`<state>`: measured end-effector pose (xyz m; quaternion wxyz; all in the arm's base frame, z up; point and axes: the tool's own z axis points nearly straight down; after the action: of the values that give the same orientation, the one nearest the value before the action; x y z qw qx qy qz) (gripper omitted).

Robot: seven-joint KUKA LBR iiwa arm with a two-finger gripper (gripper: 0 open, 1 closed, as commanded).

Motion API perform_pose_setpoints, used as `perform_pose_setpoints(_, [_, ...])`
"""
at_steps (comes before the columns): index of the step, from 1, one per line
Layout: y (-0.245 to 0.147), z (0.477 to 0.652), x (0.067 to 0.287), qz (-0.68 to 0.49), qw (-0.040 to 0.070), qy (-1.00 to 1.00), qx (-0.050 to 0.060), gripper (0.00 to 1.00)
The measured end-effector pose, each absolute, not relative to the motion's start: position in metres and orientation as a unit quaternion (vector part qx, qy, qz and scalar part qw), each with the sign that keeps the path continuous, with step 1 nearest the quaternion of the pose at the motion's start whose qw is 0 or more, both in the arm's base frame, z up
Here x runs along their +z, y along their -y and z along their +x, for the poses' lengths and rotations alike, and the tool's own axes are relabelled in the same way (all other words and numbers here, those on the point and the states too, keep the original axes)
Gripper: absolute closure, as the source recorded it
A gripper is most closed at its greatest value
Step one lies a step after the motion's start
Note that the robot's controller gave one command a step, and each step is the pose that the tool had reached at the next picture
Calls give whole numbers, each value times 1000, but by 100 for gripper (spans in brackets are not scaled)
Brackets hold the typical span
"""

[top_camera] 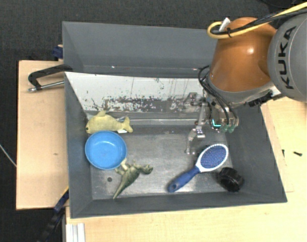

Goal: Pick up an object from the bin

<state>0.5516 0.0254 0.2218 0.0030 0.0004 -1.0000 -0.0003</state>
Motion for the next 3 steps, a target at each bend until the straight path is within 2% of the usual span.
perform_pose_setpoints(1, [45, 536, 135, 8, 4, 1000, 1, 0])
perform_pose_setpoints(2, [111, 495, 87, -26, 2, 1000, 1, 0])
perform_pose_setpoints(3, [107, 498, 90, -22, -1, 1000, 0, 100])
